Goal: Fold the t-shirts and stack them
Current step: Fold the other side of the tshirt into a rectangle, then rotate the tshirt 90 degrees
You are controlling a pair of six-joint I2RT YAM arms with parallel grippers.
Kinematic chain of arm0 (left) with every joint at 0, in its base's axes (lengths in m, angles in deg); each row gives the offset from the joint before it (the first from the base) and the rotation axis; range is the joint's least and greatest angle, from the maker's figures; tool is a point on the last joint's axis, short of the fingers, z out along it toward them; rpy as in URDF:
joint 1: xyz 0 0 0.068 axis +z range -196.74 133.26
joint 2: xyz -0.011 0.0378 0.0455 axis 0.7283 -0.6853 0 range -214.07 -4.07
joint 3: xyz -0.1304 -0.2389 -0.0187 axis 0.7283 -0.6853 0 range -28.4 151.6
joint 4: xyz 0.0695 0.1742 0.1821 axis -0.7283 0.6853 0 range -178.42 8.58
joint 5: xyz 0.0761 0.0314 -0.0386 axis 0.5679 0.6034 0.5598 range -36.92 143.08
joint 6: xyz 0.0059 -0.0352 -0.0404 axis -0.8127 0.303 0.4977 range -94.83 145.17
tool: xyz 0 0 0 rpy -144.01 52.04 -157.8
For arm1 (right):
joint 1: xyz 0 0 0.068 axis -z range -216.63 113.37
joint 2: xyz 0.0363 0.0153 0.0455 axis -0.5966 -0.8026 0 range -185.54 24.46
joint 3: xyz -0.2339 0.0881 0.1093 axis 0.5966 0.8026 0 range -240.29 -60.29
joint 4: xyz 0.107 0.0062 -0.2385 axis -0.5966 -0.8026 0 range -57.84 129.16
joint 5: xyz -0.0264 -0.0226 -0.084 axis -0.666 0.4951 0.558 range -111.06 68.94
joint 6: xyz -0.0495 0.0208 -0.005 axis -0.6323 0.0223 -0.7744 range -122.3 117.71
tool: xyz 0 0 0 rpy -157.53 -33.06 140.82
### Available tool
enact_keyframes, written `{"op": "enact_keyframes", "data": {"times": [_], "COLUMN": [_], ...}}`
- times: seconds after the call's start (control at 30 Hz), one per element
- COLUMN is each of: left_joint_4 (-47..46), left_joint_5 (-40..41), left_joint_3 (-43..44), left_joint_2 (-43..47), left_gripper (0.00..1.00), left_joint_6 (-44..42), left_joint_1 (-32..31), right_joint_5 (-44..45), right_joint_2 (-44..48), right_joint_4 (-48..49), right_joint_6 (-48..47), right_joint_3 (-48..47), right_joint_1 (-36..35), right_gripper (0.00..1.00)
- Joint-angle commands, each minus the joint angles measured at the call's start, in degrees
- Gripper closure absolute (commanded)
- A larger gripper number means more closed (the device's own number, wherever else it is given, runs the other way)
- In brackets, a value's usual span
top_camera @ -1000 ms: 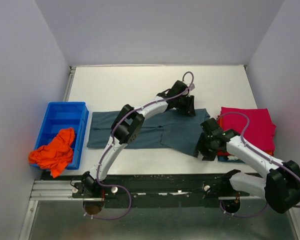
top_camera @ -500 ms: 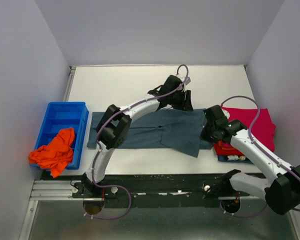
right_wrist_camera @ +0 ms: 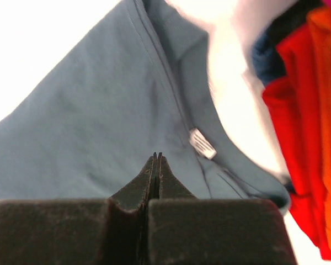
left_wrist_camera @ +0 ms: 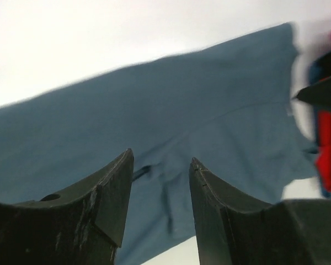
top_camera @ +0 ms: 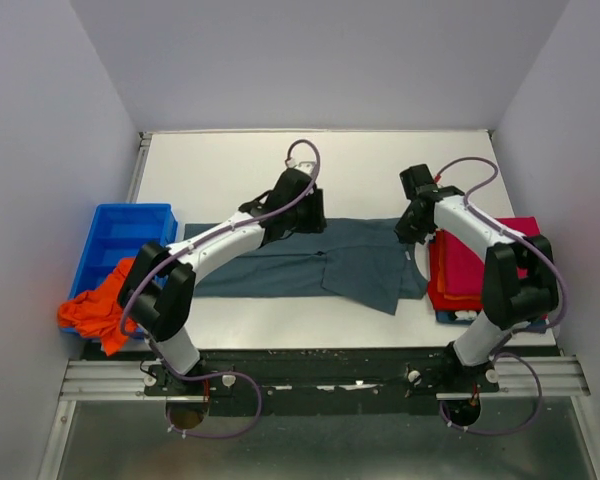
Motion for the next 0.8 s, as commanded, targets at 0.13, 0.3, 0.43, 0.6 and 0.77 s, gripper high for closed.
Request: {"op": "enact_keyframes", "data": {"times": [0.13,0.3,0.43,0.6,0.77], "left_joint_4": [4.10,3.32,1.91,1.99,1.12], "left_joint_5": [9.87,10.14,11.62,12.77,12.68], "left_joint_3": [-16.02,-21.48,-23.77,-24.65,-25.53], "left_joint_2": [7.32,7.93,9.60,9.96,8.20], "left_gripper": [0.44,0.45,0.45,0.45,0.45], "left_joint_6": [4.40,6.60,7.74,8.35,10.29], "left_joint_1": [9.22,14.06,15.82,18.37,20.39], "right_joint_5": [-1.56,0.65,1.17,3.46,3.64], "right_joint_2": [-13.10,-20.22,-23.48,-27.96,-32.97], "right_joint_4": [0.24,-5.03,-6.00,-10.04,-14.35], "right_joint_6": [0.96,4.22,5.45,5.45,5.45], "right_joint_3": [-11.57,-17.81,-20.45,-28.52,-37.05], "right_joint_1": [4.45,4.90,4.81,4.90,4.90], "right_gripper": [0.99,0.99,0.99,0.99,0.99]}}
